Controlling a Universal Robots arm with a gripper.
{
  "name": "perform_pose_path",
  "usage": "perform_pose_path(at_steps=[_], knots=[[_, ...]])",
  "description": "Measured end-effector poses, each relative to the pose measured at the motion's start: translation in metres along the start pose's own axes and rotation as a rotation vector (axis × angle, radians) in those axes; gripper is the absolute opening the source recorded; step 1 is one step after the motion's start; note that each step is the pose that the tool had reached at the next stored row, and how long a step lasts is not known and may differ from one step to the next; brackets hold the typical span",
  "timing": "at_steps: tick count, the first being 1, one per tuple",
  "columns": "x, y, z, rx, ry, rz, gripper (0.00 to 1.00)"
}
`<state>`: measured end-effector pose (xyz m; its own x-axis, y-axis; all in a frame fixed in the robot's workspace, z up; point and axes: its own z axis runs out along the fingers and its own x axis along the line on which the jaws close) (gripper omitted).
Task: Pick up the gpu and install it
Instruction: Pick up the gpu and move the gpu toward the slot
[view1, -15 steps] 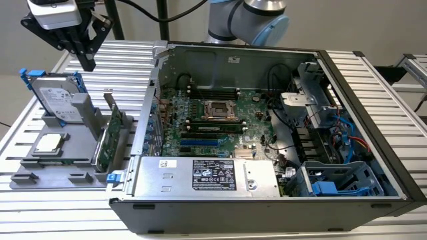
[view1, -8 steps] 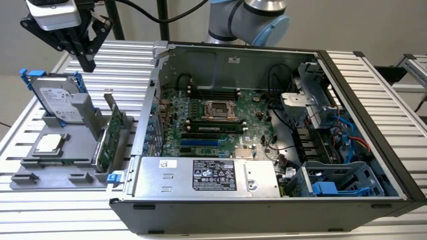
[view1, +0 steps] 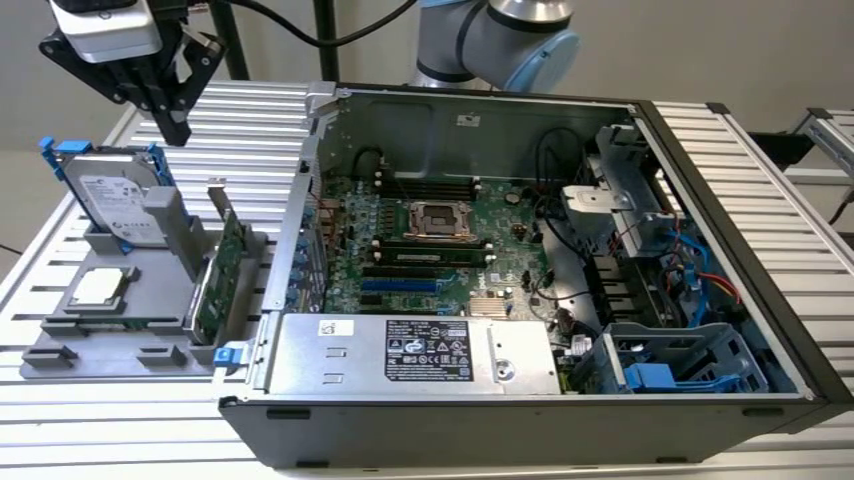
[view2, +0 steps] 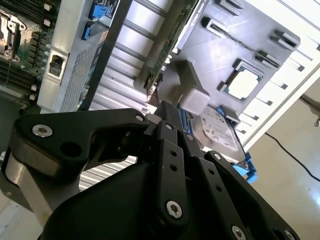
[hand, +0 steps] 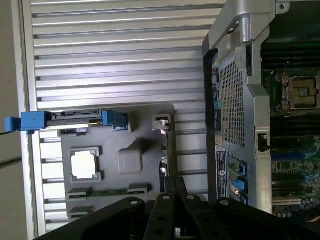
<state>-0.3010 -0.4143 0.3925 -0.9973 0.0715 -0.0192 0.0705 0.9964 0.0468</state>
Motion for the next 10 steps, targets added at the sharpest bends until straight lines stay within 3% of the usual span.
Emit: perform_pose_path(at_steps=[10], knots=[[-0.0001, -0.0027, -0.0001, 0.0000, 0.0000, 0.000, 0.00]])
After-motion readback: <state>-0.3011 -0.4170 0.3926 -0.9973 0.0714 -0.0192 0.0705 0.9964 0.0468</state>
